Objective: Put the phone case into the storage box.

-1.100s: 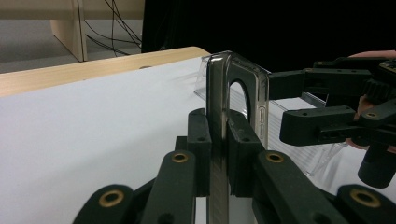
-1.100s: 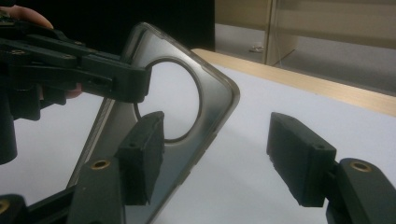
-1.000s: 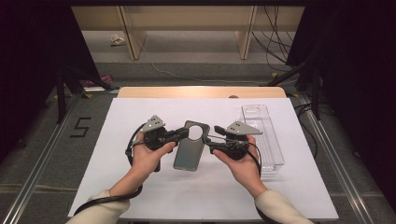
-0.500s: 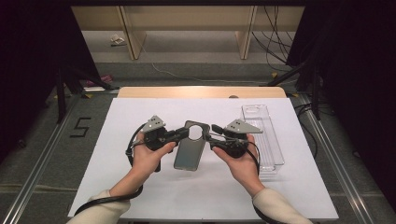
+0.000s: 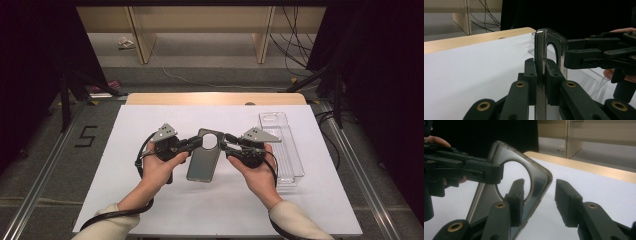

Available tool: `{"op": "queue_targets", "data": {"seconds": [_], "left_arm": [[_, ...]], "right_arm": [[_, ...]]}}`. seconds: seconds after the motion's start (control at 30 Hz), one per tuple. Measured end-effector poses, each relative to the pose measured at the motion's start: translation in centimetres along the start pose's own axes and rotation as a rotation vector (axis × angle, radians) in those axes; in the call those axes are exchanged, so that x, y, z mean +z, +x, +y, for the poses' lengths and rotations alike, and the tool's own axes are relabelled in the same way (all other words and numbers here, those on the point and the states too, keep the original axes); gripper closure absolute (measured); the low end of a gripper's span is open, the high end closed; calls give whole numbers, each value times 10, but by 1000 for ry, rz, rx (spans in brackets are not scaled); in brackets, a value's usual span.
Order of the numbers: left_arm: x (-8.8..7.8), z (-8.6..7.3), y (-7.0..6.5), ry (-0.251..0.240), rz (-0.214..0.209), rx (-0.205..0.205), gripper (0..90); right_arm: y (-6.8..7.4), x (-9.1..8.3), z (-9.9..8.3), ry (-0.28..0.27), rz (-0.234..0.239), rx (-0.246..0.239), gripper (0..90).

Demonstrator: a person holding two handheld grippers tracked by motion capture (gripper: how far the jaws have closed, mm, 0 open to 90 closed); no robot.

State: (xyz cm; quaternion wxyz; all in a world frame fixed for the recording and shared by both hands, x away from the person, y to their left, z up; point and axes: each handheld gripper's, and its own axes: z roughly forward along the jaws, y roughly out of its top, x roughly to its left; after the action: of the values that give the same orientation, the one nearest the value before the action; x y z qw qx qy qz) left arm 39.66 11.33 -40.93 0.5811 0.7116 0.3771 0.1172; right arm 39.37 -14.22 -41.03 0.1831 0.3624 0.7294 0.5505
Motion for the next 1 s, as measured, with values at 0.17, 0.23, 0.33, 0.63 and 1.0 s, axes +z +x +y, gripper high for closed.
{"op": "queue_targets", "data": {"seconds": [0.17, 0.23, 0.33, 0.63, 1.0], "left_arm": [[0, -1, 0, -1, 4, -1, 811], [0, 0, 0, -2, 6, 2, 811], [1, 0, -1, -4, 5, 3, 811], [1, -1, 0, -10, 11, 3, 811], [1, -1, 0, -11, 13, 4, 811]], "right_arm": [[-2, -1, 0, 0, -6, 7, 644], [-2, -1, -1, 1, -9, 12, 650], [-3, -1, -1, -2, -13, 17, 659], [-4, 0, 0, -6, -15, 29, 692], [-4, 3, 1, -10, -15, 41, 732]]}}
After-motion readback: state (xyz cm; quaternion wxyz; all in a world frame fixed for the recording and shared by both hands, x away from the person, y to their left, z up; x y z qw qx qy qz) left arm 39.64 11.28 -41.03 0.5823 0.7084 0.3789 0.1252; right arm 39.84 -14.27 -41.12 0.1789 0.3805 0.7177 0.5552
